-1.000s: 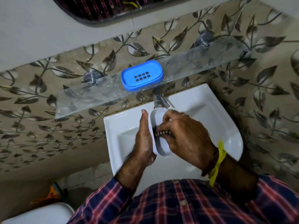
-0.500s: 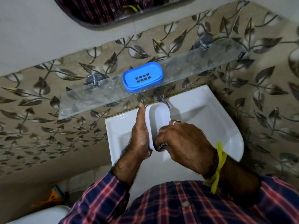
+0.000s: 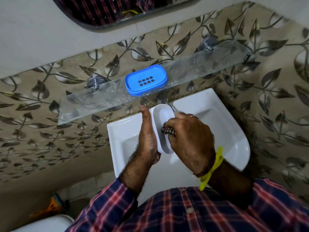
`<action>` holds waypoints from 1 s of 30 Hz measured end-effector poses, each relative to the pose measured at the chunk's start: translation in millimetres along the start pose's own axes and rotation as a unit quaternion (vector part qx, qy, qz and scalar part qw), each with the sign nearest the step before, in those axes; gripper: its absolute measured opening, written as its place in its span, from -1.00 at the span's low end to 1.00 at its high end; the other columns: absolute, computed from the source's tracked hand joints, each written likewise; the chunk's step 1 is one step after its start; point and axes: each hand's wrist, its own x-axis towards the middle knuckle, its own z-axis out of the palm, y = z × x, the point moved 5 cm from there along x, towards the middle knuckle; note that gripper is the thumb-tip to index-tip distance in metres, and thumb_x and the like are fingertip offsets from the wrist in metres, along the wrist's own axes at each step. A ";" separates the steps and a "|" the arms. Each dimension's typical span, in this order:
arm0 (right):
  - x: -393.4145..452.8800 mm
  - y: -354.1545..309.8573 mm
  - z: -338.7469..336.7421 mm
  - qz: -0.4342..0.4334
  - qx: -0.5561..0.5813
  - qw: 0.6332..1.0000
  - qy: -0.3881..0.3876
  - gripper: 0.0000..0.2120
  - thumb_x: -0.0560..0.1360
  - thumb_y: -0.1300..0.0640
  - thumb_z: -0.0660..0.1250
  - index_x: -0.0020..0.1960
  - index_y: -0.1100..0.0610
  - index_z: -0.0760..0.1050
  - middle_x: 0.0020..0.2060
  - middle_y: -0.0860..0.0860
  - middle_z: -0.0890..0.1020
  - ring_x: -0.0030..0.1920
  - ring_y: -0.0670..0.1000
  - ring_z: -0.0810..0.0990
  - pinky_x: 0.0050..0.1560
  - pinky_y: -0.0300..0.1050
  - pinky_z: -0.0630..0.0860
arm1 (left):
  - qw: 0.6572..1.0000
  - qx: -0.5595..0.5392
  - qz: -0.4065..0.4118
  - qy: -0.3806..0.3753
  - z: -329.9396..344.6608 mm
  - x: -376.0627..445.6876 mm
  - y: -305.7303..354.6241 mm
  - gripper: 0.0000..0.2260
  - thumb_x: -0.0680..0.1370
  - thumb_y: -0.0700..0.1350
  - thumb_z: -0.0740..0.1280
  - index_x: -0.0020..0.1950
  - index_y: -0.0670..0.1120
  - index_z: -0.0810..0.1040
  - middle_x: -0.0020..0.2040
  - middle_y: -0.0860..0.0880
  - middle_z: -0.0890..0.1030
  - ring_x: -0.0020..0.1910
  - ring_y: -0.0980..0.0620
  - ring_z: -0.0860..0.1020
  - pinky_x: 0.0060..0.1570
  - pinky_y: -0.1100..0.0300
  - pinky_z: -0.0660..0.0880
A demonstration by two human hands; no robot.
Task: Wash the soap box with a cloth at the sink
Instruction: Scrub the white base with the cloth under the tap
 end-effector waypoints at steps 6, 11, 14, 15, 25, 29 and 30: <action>-6.3 -3.7 4.0 -0.006 -0.003 0.999 -0.041 -0.88 0.43 0.08 0.41 -0.04 0.02 0.66 -0.08 -0.03 0.65 -0.06 0.10 0.65 -0.14 -0.05 0.60 | 1.000 0.000 0.027 0.016 -8.8 4.4 6.2 -0.38 0.40 0.51 0.12 -0.11 0.11 0.78 -0.15 -0.03 0.77 -0.20 0.00 0.75 -0.30 0.12 0.66; 10.8 -4.9 -7.1 0.029 0.021 0.999 0.017 -0.85 0.49 0.10 0.31 0.01 0.08 0.61 0.01 0.03 0.64 0.04 0.14 0.62 -0.05 0.01 0.56 | 1.000 -0.019 0.016 -0.008 0.7 1.5 -9.5 -0.38 0.54 0.42 0.06 -0.01 0.06 0.78 0.03 -0.06 0.76 0.03 0.00 0.73 -0.11 0.16 0.65; 9.1 -0.3 -2.0 0.029 0.025 0.999 -0.016 -0.84 0.51 0.06 0.29 0.00 0.04 0.62 0.05 -0.02 0.60 0.08 0.10 0.60 -0.04 -0.03 0.55 | 0.999 -0.030 0.024 -0.031 -2.8 2.6 -3.8 -0.38 0.54 0.42 0.04 -0.04 0.09 0.79 -0.01 -0.03 0.77 0.00 0.02 0.73 -0.14 0.18 0.65; 9.9 1.8 -2.0 0.045 0.030 0.999 -0.006 -0.84 0.52 0.06 0.28 0.01 0.04 0.62 0.05 -0.02 0.60 0.08 0.10 0.60 -0.05 -0.03 0.54 | 0.998 -0.024 0.029 -0.043 -1.0 2.6 -3.7 -0.39 0.55 0.42 0.03 -0.05 0.11 0.78 -0.01 -0.01 0.77 -0.01 0.04 0.73 -0.15 0.20 0.65; 3.2 -3.2 -3.4 -0.056 0.067 0.995 -0.040 -0.77 0.43 0.15 0.37 0.05 -0.02 0.67 -0.01 -0.04 0.63 0.02 0.08 0.61 -0.04 -0.02 0.59 | 0.997 -0.033 0.028 -0.063 -2.9 2.4 -5.5 -0.40 0.52 0.39 0.11 -0.05 -0.01 0.79 -0.05 -0.07 0.77 -0.04 0.00 0.74 -0.13 0.17 0.65; 15.2 -1.5 -11.5 -0.017 0.081 0.996 0.040 -0.77 0.47 0.14 0.35 0.09 0.00 0.66 0.03 -0.02 0.65 0.06 0.10 0.59 -0.01 -0.02 0.56 | 0.998 -0.036 0.017 -0.038 3.0 3.9 -15.8 -0.39 0.65 0.28 -0.01 0.06 -0.04 0.74 0.05 -0.07 0.74 0.09 0.00 0.69 0.02 0.16 0.62; 13.7 -6.0 -10.9 -0.056 0.102 0.993 0.028 -0.78 0.45 0.14 0.34 0.05 0.02 0.67 0.01 -0.02 0.65 0.03 0.10 0.59 -0.02 -0.01 0.55 | 0.998 -0.039 0.021 -0.038 0.8 3.5 -15.7 -0.39 0.67 0.27 -0.01 0.03 -0.04 0.76 0.03 -0.07 0.75 0.07 0.01 0.70 -0.01 0.18 0.62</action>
